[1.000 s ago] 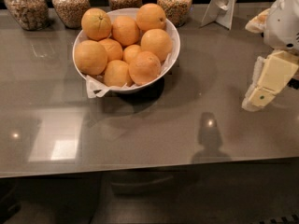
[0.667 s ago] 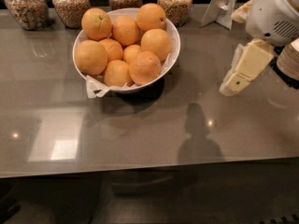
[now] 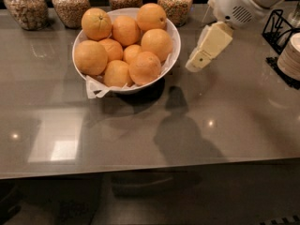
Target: Pick orange from white bowl
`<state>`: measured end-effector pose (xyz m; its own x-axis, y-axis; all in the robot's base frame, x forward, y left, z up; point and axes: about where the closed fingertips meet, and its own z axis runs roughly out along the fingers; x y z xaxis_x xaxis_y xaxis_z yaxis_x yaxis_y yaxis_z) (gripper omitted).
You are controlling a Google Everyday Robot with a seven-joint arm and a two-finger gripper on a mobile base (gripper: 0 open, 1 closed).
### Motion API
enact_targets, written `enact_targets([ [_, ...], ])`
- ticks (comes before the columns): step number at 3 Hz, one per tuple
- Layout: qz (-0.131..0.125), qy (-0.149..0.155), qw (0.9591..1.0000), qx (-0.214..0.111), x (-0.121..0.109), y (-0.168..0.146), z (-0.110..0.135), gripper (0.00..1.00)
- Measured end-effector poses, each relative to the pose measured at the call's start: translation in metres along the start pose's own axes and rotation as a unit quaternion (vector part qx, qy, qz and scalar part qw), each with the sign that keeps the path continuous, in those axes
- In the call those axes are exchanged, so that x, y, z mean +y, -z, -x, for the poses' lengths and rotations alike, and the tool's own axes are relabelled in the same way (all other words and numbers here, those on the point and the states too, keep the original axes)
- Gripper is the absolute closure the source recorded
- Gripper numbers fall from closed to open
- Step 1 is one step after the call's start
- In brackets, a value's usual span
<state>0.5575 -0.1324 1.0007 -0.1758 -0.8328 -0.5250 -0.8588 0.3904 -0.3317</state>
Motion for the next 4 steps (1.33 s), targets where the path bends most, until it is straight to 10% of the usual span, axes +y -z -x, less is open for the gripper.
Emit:
enact_targets([
  [1,-0.021,-0.015,0.9994,-0.024,-0.036,-0.039,0.056,0.00],
  [4,-0.036,-0.012,0.9971,-0.065,-0.063,-0.058,0.105,0.00],
])
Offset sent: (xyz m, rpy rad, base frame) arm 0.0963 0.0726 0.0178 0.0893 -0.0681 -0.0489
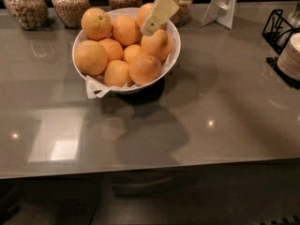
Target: Pick orange from white bowl
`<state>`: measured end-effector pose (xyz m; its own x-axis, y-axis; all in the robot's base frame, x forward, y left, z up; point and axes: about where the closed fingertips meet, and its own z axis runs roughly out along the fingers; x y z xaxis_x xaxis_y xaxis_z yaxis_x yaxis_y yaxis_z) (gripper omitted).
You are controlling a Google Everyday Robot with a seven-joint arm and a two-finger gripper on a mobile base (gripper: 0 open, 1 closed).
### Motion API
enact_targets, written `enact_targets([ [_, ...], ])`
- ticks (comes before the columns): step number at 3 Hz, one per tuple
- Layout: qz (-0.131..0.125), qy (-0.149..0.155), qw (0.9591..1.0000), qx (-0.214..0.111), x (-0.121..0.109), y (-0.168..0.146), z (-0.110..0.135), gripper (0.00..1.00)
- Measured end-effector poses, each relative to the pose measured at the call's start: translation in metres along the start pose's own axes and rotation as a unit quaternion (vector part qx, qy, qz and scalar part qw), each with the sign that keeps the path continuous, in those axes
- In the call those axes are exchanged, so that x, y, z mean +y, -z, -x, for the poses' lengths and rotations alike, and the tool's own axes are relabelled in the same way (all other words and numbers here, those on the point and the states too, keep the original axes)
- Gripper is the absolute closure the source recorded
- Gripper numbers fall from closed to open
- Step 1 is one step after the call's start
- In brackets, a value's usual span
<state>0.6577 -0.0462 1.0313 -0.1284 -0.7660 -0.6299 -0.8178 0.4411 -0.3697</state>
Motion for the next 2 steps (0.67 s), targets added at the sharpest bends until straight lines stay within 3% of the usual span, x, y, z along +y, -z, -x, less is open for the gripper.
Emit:
enact_targets([
  [1,-0.012,-0.002,0.9999,0.006,-0.012,-0.013,0.018,0.00],
  [2,-0.011,-0.011,0.9996,0.022,-0.016,-0.027,0.024,0.08],
])
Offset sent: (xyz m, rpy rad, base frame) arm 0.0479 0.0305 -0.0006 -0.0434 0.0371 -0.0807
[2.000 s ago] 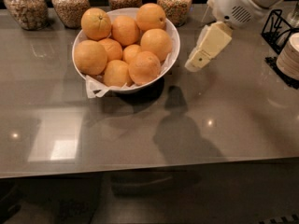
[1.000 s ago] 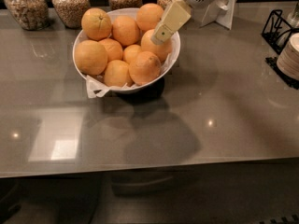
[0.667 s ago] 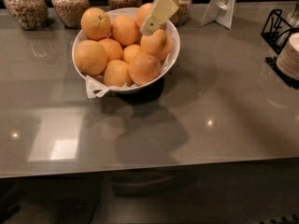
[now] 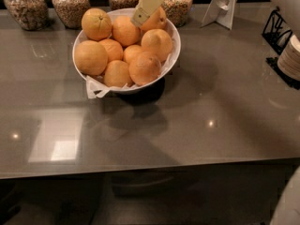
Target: Pick orange from white bowl
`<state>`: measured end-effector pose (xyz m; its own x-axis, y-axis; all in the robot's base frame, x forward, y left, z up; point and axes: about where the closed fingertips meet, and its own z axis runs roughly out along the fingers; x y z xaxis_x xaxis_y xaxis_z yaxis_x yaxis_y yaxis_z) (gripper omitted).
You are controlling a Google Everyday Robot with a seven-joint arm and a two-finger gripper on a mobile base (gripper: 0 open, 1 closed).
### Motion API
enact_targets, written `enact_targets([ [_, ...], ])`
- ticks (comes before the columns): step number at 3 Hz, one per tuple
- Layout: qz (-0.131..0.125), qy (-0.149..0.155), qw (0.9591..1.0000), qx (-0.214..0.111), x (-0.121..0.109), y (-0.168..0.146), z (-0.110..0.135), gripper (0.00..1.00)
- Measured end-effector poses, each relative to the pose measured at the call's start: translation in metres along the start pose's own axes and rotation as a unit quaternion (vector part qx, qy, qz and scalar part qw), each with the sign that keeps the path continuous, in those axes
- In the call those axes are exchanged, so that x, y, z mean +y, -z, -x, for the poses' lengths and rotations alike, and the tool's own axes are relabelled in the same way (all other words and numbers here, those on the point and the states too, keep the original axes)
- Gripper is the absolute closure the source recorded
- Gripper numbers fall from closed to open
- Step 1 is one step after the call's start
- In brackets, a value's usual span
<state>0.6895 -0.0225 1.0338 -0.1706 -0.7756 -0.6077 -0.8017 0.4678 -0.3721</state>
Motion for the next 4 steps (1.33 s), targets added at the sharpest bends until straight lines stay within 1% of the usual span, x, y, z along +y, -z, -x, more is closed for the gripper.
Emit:
enact_targets([
  [1,0.011,-0.017,0.9997,0.014,-0.001,-0.015,-0.004,0.16],
  [3,0.037,-0.044,0.9978,0.032,0.002,-0.042,-0.013,0.15],
  [4,0.038,-0.052,0.9972,0.038,-0.005,-0.053,-0.016,0.15],
])
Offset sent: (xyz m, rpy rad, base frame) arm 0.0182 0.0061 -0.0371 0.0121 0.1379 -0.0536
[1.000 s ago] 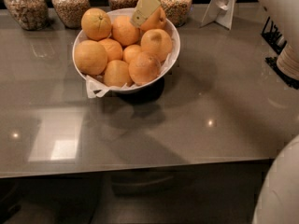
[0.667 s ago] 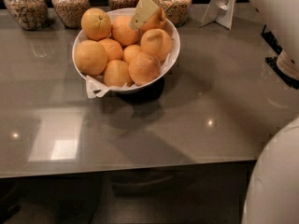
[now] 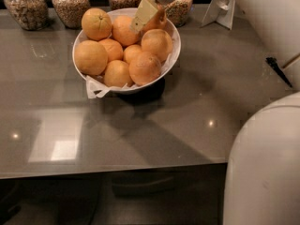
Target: Pick orange from white bowl
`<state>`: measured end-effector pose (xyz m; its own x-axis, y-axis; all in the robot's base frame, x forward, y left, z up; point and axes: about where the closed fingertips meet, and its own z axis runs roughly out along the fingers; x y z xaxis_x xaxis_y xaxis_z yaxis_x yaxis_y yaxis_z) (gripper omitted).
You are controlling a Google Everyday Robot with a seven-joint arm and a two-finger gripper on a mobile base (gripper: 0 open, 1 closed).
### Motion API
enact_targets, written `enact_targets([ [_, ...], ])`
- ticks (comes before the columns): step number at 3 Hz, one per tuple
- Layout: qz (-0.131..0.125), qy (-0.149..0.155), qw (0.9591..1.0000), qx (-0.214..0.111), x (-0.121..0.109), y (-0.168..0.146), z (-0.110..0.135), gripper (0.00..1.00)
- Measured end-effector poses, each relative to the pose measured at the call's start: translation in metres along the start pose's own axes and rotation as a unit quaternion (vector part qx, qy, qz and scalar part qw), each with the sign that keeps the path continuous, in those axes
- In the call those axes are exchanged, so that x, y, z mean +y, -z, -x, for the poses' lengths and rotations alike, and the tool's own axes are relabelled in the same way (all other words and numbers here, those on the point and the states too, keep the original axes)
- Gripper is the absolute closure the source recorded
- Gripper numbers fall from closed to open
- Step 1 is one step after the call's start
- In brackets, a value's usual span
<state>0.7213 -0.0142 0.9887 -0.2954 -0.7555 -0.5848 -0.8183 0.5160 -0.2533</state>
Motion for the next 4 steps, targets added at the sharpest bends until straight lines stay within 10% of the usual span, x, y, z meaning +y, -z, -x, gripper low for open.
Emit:
enact_targets([
  [2,-0.002,-0.016,0.9997,0.016,-0.012,-0.017,-0.008,0.19],
  [4,-0.002,-0.024,0.9993,0.028,-0.014,-0.023,-0.016,0.51],
])
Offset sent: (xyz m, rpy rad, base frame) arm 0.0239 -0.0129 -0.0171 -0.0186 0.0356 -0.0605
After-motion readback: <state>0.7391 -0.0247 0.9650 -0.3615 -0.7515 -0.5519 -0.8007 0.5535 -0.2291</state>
